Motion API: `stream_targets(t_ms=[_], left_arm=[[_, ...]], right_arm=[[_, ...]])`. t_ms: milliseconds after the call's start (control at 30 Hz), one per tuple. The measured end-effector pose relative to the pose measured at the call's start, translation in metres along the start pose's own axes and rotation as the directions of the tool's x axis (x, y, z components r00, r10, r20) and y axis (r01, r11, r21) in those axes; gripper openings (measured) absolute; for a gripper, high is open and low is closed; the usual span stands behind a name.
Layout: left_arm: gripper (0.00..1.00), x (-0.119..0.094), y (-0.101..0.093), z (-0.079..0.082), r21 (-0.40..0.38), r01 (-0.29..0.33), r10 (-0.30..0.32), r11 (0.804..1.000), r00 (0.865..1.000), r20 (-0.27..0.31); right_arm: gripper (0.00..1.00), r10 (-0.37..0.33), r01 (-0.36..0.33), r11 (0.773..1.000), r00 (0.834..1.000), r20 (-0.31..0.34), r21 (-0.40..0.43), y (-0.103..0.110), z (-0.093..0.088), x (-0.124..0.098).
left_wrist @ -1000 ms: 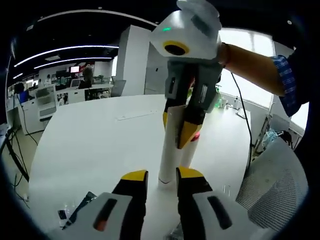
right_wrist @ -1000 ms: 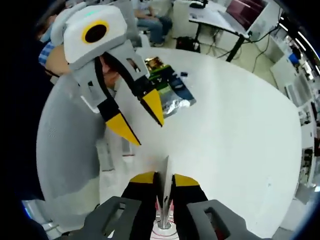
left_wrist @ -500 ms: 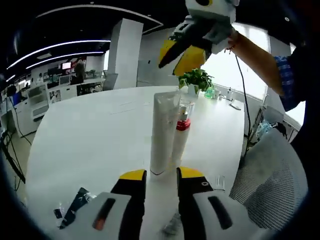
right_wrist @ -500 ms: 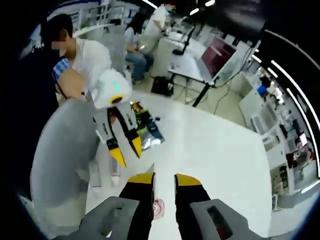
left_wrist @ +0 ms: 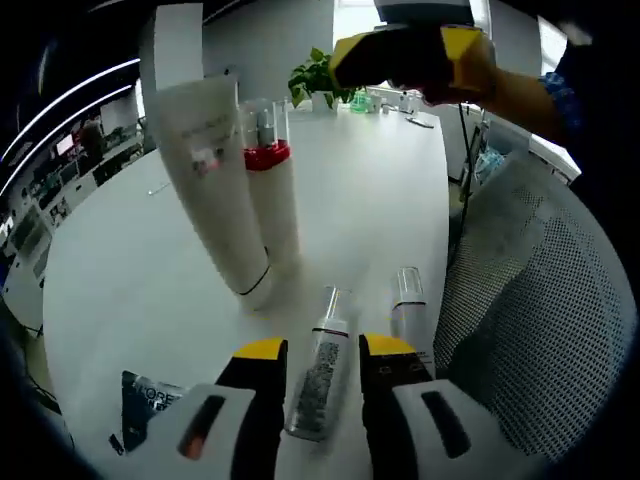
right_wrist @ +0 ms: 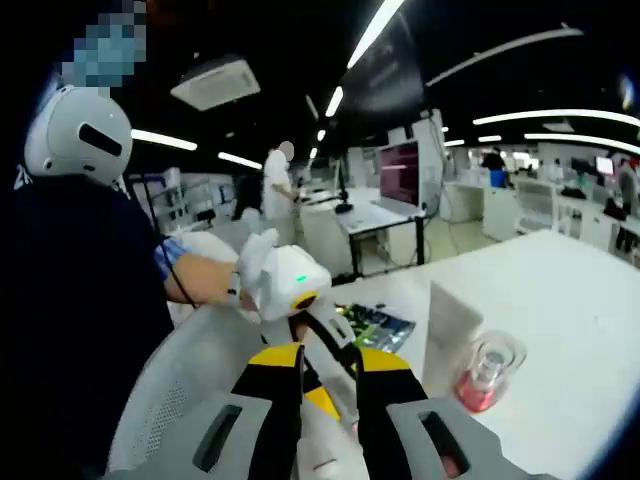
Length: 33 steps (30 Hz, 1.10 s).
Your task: Arrange the skincare products in the storage area until every visible bottle or jar stands upright without overlapping.
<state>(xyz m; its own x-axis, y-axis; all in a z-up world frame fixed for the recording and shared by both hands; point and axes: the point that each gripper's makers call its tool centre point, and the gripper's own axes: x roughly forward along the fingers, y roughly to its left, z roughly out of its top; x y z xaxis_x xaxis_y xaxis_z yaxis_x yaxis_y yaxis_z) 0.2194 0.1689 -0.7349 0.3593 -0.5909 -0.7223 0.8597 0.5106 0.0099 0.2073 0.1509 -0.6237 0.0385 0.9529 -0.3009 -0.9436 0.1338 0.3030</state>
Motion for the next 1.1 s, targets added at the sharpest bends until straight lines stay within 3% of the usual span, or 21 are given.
stream_targets(t_ms=[67,133,233,367,500,600,633,833,967,1033,1100], left_arm=[[0.25,0.006,0.000,-0.013,0.029,-0.004,0.006,1.000,0.998,-0.069],[0.24,0.010,0.003,-0.020,0.035,-0.018,0.022,0.999,0.995,-0.098],[0.22,0.014,0.005,-0.028,0.026,-0.021,0.025,0.999,0.990,-0.137],[0.21,0.015,0.004,-0.031,0.073,-0.025,0.035,0.997,0.989,-0.141],[0.20,0.014,0.004,-0.029,0.095,-0.026,0.042,0.995,0.985,-0.168],[0.20,0.011,-0.001,-0.014,0.031,-0.004,0.008,1.000,0.994,-0.105],[0.20,0.008,-0.001,-0.006,0.004,-0.002,0.002,1.000,0.998,-0.057],[0.20,-0.007,0.010,0.011,-0.112,0.008,0.002,0.994,0.996,0.086],[0.20,-0.020,0.013,0.033,-0.184,0.071,-0.024,0.980,0.969,0.244],[0.20,-0.025,0.011,0.041,-0.200,0.103,-0.040,0.974,0.954,0.297],[0.20,-0.028,0.004,0.047,-0.204,0.160,-0.084,0.966,0.937,0.339]], right_arm=[[0.18,-0.009,0.005,0.995,0.999,0.036,0.104,-0.003,-0.013,0.007],[0.17,-0.039,0.027,0.984,0.997,0.068,0.177,-0.012,-0.019,0.011],[0.14,-0.093,0.074,0.972,0.993,0.074,0.224,-0.023,-0.028,0.013],[0.19,-0.103,0.094,0.974,0.994,0.036,0.204,-0.032,-0.037,0.015],[0.24,-0.105,0.091,0.970,0.993,0.050,0.225,-0.033,-0.035,0.014],[0.30,-0.136,0.126,0.967,0.990,0.034,0.222,-0.040,-0.039,0.011],[0.30,-0.144,0.133,0.965,0.989,0.034,0.227,-0.042,-0.040,0.008],[0.34,-0.236,0.219,0.942,0.971,0.039,0.253,-0.062,-0.040,-0.010],[0.35,-0.177,0.151,0.923,0.983,0.041,0.353,-0.053,-0.043,-0.006],[0.37,-0.175,0.156,0.926,0.984,0.024,0.343,-0.053,-0.047,-0.002],[0.30,-0.161,0.145,0.932,0.987,0.023,0.331,-0.049,-0.046,0.002]])
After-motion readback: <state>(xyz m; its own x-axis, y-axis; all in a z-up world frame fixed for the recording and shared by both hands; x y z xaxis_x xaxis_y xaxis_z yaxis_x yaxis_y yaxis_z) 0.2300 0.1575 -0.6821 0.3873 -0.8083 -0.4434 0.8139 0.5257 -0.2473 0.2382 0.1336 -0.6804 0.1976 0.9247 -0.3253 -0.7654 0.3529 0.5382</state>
